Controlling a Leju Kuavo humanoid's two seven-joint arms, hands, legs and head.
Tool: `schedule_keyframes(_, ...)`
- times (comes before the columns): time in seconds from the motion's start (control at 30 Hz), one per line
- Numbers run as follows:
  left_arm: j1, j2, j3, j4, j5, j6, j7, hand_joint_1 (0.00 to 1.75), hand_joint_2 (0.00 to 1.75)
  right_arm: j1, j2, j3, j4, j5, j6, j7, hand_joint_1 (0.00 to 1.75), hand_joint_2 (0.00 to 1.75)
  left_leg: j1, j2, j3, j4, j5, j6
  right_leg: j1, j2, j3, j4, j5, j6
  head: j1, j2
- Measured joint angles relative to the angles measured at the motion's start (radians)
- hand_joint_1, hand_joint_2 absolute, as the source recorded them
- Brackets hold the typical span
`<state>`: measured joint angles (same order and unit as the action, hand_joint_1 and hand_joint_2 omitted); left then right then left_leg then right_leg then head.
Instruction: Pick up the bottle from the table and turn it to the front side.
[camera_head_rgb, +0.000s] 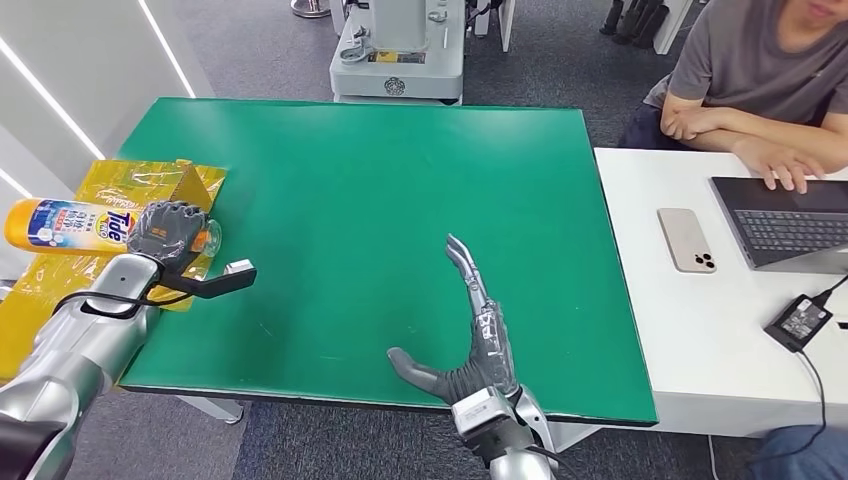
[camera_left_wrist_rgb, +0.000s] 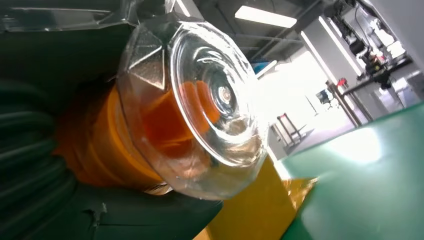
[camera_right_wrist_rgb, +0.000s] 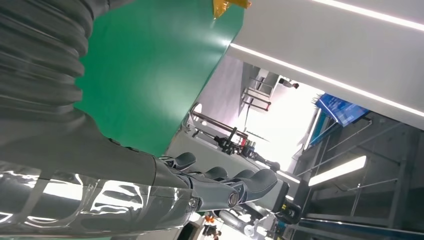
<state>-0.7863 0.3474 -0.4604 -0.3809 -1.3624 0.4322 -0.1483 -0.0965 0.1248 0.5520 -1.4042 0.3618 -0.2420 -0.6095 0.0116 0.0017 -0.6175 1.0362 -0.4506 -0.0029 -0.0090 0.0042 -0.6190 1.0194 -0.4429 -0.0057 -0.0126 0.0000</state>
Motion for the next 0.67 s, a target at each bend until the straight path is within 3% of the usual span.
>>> schedule_keyframes(0.23,0.017,-0.008,0.000,0.024,0.013,-0.025,-0.073,1.75,1.75,-0.007,0.004,0.000,-0.001,-0.003,0.011,0.000,0.00,1.75,0.000,0.000,0.000,0.000,0.000,0.000,0.000,0.000,0.000,0.000,0.000,0.000,0.000,0.000)
schedule_keyframes(0.47,0.040,-0.066,0.000,0.038,0.026,-0.019,-0.151,1.75,1.75,-0.025,0.009,0.002,0.008,-0.013,0.013,-0.001,0.00,1.75,0.000,-0.001,0.000,0.000,0.000,0.000,0.000,-0.001,0.000,0.000,0.000,0.000,0.000,0.000)
schedule_keyframes(0.67,0.041,-0.100,0.000,0.045,0.031,-0.021,-0.165,1.75,1.75,-0.033,0.012,0.002,0.016,-0.019,0.013,-0.002,0.00,1.75,0.000,-0.001,0.000,0.000,0.000,0.000,0.000,-0.001,0.000,0.000,0.000,0.000,0.000,0.000)
